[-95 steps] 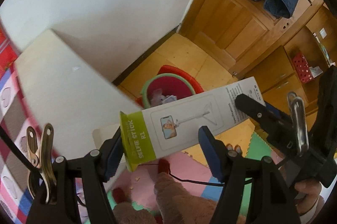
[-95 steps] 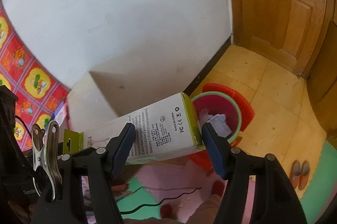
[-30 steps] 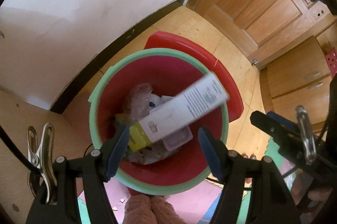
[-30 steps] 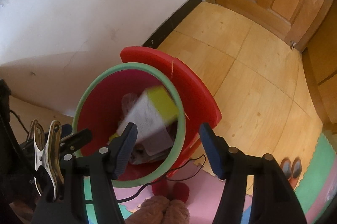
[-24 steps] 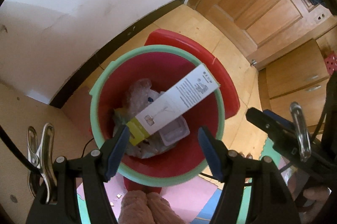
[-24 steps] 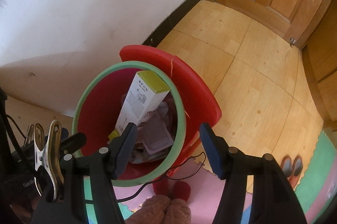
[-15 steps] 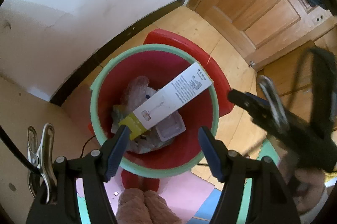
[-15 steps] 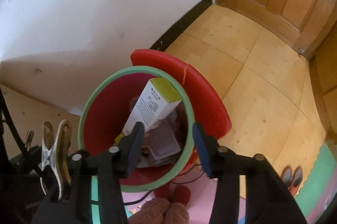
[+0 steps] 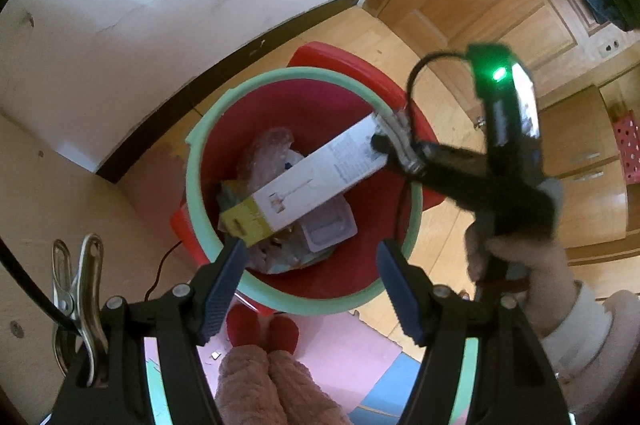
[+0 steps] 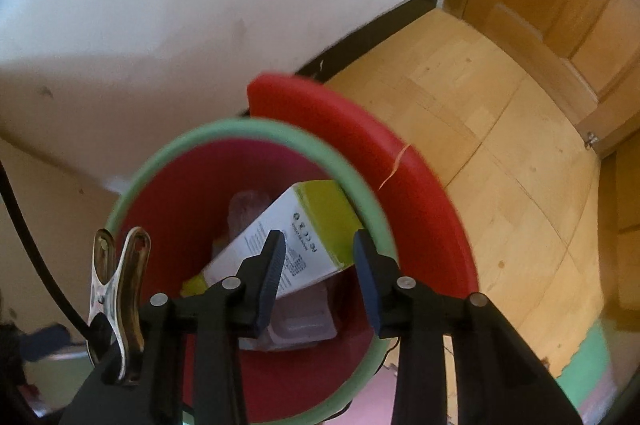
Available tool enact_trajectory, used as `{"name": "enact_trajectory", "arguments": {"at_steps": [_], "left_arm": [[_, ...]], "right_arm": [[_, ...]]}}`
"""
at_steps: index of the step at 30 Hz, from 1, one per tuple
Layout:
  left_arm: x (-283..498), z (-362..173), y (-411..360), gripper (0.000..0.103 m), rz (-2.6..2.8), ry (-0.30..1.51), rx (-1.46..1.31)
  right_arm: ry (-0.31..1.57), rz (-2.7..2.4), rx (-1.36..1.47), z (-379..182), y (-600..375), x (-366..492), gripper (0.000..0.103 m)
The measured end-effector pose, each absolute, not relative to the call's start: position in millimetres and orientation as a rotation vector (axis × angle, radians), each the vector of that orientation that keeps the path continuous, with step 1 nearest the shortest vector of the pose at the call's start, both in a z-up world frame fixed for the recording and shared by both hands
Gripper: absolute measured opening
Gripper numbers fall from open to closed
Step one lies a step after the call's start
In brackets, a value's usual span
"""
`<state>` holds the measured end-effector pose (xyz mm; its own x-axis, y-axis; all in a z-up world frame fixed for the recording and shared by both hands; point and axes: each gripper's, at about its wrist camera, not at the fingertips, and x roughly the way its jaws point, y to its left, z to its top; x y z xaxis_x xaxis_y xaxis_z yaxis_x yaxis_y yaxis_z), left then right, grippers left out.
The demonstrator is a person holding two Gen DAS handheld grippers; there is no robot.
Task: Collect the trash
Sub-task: 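Raise both open tools away from the bucket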
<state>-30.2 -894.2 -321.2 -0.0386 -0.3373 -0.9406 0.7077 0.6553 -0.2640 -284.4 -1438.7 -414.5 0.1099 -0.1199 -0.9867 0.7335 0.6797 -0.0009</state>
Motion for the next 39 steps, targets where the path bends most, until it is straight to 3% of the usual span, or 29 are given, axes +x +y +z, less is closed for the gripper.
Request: {"name": "enact_trajectory", "arguments": {"at_steps": [11, 23, 39], "left_arm": [[-28, -315, -893, 0.071, -0.874, 1.370, 0.335], [-61, -283, -902, 0.071, -0.950, 1.344, 0.343], [-116, -178, -880, 0.071, -1.061, 1.265, 0.301]], "right_arm": [[1.388, -0.669, 0.599, -434, -1438, -289, 0.037], [1.259, -0.638, 0.591, -364, -1420, -308, 0.038], [1.084, -0.656, 0.639, -242, -1380, -347, 0.038]]}}
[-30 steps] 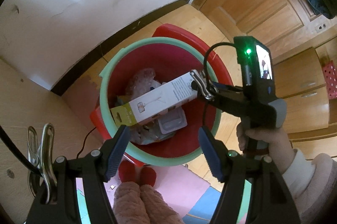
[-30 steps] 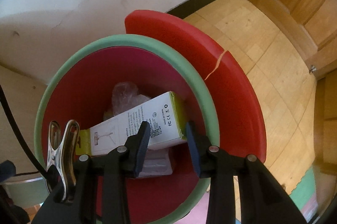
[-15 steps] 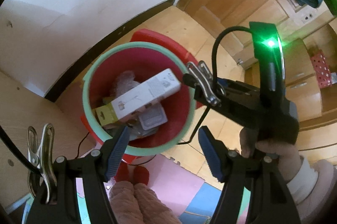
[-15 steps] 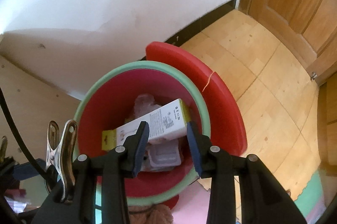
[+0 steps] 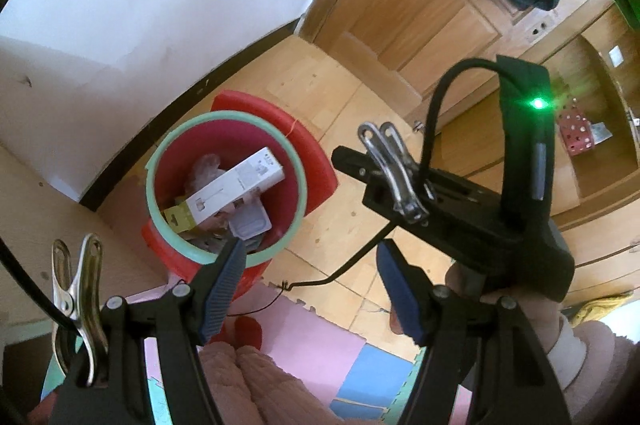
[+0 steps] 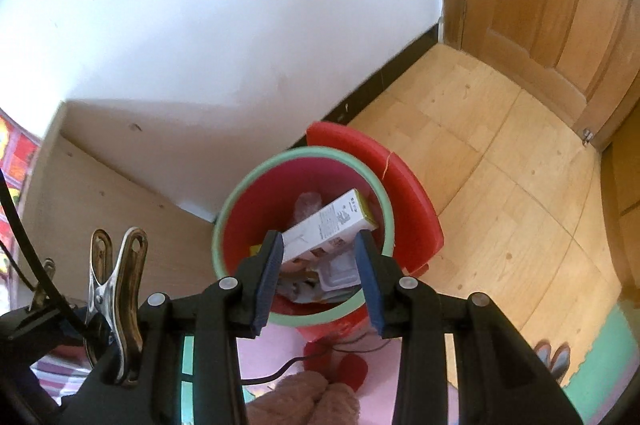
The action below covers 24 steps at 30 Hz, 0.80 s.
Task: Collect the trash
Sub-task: 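Raise both open tools away from the bucket, then move both open tools back toward the bag and bottle on the bed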
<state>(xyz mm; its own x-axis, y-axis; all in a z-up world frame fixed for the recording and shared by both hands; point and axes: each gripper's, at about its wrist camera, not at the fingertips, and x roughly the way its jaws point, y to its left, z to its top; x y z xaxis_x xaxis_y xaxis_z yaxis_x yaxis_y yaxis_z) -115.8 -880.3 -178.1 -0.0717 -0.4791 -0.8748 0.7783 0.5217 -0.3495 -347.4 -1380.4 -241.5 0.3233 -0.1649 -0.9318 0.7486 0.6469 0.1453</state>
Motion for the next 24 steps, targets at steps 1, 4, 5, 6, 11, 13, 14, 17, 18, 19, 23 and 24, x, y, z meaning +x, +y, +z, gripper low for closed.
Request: {"name": "enact_trajectory", "arguments": {"at_steps": [1, 4, 5, 6, 11, 13, 14, 17, 18, 19, 23, 24], "left_arm": [[-117, -173, -878, 0.071, -1.062, 1.261, 0.297], [-122, -153, -868, 0.071, -1.064, 1.239, 0.284], [-122, -148, -864, 0.071, -1.064, 1.229, 0.278], [-123, -141, -860, 0.071, -1.062, 1.217, 0.272], [-118, -117, -838, 0.071, -1.033, 1.197, 0.233], [-115, -108, -827, 0.071, -1.012, 1.186, 0.215], [-114, -104, -822, 0.071, -1.002, 1.180, 0.209], [-109, -90, -802, 0.071, -0.988, 1.158, 0.188], [-107, -85, -796, 0.071, -0.985, 1.152, 0.183], [-105, -82, -791, 0.071, -0.981, 1.150, 0.180], [-100, -69, -768, 0.071, -0.969, 1.148, 0.154], [-100, -64, -760, 0.071, -0.960, 1.137, 0.153]], "right_arm": [[1.077, -0.655, 0.632, -235, -1379, -348, 0.038], [1.054, -0.650, 0.614, -216, -1374, -347, 0.038], [1.045, -0.647, 0.609, -209, -1371, -347, 0.038], [1.038, -0.645, 0.604, -203, -1369, -347, 0.038], [1.012, -0.645, 0.566, -180, -1353, -347, 0.038], [1.007, -0.642, 0.563, -173, -1347, -346, 0.038], [1.004, -0.640, 0.562, -170, -1343, -347, 0.038], [0.988, -0.631, 0.554, -156, -1329, -344, 0.038], [0.981, -0.629, 0.550, -151, -1325, -343, 0.038], [0.970, -0.629, 0.541, -144, -1319, -341, 0.038], [0.923, -0.624, 0.521, -122, -1299, -337, 0.038], [0.910, -0.620, 0.512, -115, -1292, -335, 0.038]]}}
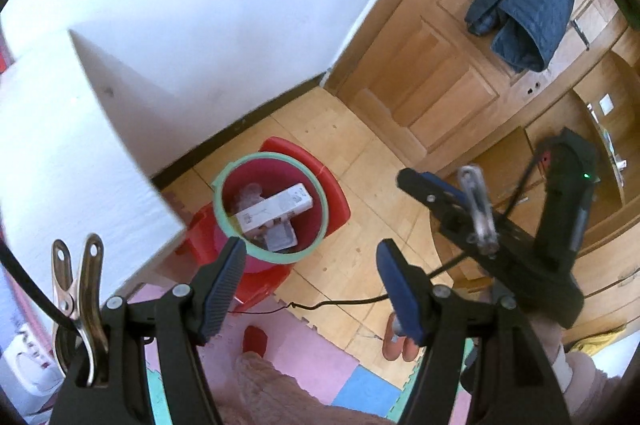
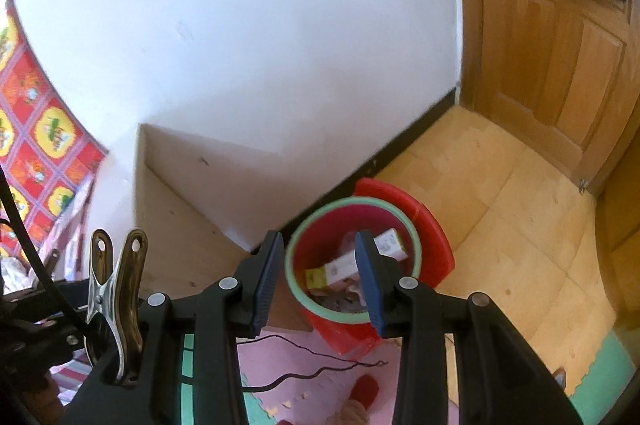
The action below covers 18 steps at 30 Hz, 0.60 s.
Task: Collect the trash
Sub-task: 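Move both open tools back toward the bag and bottle on the bed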
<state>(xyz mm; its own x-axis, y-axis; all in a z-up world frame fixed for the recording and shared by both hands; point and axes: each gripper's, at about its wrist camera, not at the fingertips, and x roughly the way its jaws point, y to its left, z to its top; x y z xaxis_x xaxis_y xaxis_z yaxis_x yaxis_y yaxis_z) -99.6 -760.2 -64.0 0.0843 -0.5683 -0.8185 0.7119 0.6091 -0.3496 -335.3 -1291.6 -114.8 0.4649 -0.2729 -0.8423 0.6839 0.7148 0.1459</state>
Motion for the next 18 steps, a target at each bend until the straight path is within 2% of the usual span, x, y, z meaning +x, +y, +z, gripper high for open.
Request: {"name": "enact_trajectory", "arguments": {"at_steps": [18], "left_arm": [[-94, -14, -623, 0.071, -0.764, 1.073, 0.036]], "right_arm": [[0.868, -0.402, 0.422, -49, -1152, -294, 0.039]]}}
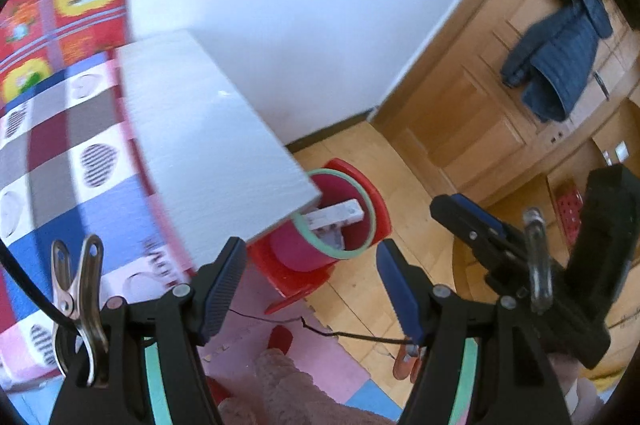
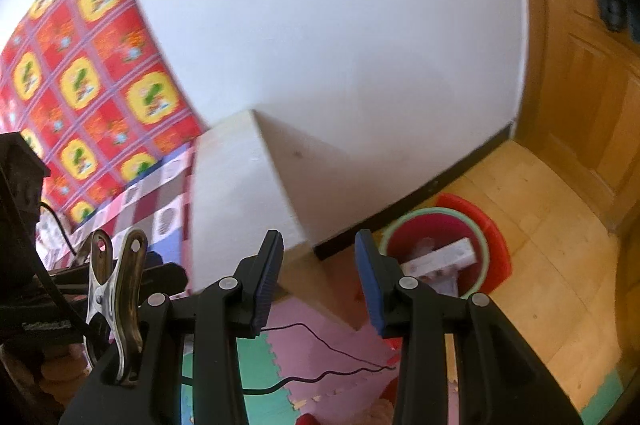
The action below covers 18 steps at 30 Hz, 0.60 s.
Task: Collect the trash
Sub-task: 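Move both open tools back toward the bag and bottle on the bed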
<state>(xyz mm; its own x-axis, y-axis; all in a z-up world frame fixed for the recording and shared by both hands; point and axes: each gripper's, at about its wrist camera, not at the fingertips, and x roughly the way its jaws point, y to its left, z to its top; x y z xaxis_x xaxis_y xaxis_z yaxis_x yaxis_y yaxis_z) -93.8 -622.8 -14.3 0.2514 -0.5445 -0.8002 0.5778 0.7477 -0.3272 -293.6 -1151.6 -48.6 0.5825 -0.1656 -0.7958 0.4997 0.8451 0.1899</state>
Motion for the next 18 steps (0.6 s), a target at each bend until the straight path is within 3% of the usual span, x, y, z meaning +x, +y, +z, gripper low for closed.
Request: {"name": "enact_trajectory", "arguments": {"at_steps": [18], "left_arm": [[-94, 16, -437, 0.071, -0.404, 1.022, -0.114]], "right_arm": [[0.880, -0.054, 0.335, -29, -998, -223, 0.039]]}}
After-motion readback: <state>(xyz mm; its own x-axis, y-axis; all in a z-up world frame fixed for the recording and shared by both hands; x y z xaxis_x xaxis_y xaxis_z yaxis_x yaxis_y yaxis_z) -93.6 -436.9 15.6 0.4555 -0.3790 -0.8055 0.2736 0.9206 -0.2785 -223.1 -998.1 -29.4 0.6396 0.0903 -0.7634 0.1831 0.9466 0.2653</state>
